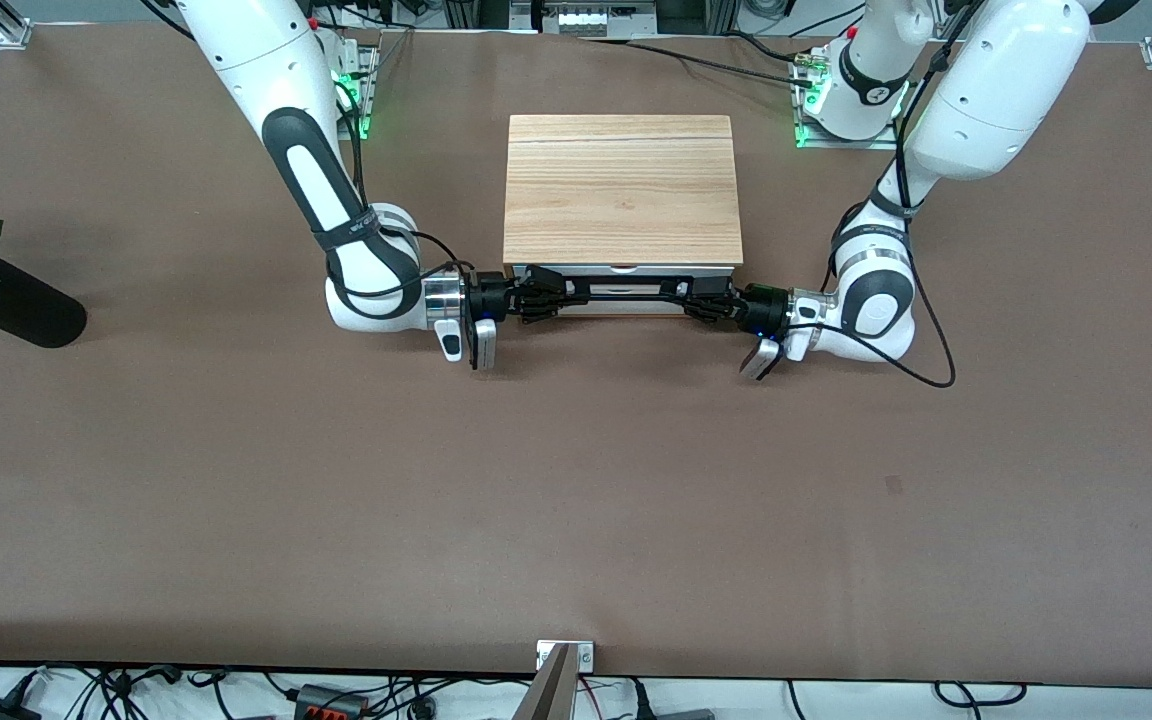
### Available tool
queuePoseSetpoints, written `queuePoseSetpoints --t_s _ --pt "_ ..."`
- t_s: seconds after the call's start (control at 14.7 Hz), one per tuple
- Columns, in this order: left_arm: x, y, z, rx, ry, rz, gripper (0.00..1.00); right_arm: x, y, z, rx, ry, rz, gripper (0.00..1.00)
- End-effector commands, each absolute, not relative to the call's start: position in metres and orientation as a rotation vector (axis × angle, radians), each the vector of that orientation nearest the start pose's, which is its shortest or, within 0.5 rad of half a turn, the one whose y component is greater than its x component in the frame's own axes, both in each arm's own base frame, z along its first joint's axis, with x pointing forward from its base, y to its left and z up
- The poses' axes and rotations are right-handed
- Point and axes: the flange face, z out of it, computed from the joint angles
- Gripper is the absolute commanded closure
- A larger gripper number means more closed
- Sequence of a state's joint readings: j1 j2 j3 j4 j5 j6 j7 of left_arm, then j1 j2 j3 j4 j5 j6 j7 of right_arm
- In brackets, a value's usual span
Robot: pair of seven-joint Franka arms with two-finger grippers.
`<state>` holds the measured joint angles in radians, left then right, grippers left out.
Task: Pull top drawer with both arms simultaneously
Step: 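Pull the handle outward with both grippers to slide the drawer open, then open both grippers and release the drawer handle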
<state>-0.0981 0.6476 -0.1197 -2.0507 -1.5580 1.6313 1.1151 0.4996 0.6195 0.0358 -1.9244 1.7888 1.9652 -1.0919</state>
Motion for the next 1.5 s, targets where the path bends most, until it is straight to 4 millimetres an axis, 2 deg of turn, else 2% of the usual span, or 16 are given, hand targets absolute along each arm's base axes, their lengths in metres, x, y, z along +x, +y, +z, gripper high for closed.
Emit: queuePoseSetpoints --t_s 0.0,0.27,0.48,0.75,1.09,1.16,1.23,1.29,1.36,1.43 --pt "0.523 -0.206 0.156 1.560 -0.103 -0.091 0.99 0.517 0.364 0.203 -1.704 -0.224 -0.044 0.84" --pt "0.543 -0.204 0.155 1.562 -0.092 -0.082 0.99 0.533 0.363 0.207 -1.699 -0.222 -0.079 0.84" --pt "0.563 -0.201 0.151 1.558 -0.090 -0.065 0.99 0.556 0.367 0.214 -1.716 -0.237 -0.147 0.84" --pt "0.576 -0.202 0.143 1.554 -0.089 -0.048 0.99 0.585 0.369 0.219 -1.728 -0.210 -0.231 0.84" --pt "0.585 -0.201 0.144 1.575 -0.077 -0.035 0.99 0.592 0.363 0.223 -1.723 -0.213 -0.254 0.84" --pt "0.585 -0.201 0.144 1.575 -0.077 -0.035 0.92 0.593 0.363 0.223 -1.724 -0.211 -0.255 0.84" --pt "0.585 -0.201 0.144 1.575 -0.074 -0.037 0.71 0.592 0.363 0.222 -1.724 -0.208 -0.254 0.84" --pt "0.585 -0.201 0.144 1.576 -0.059 -0.053 0.42 0.593 0.362 0.222 -1.725 -0.206 -0.254 0.84" --pt "0.582 -0.202 0.143 1.573 -0.050 -0.066 0.00 0.592 0.364 0.222 -1.724 -0.210 -0.253 0.84" --pt "0.582 -0.202 0.144 1.574 -0.049 -0.067 0.00 0.592 0.364 0.222 -1.724 -0.208 -0.252 0.83"
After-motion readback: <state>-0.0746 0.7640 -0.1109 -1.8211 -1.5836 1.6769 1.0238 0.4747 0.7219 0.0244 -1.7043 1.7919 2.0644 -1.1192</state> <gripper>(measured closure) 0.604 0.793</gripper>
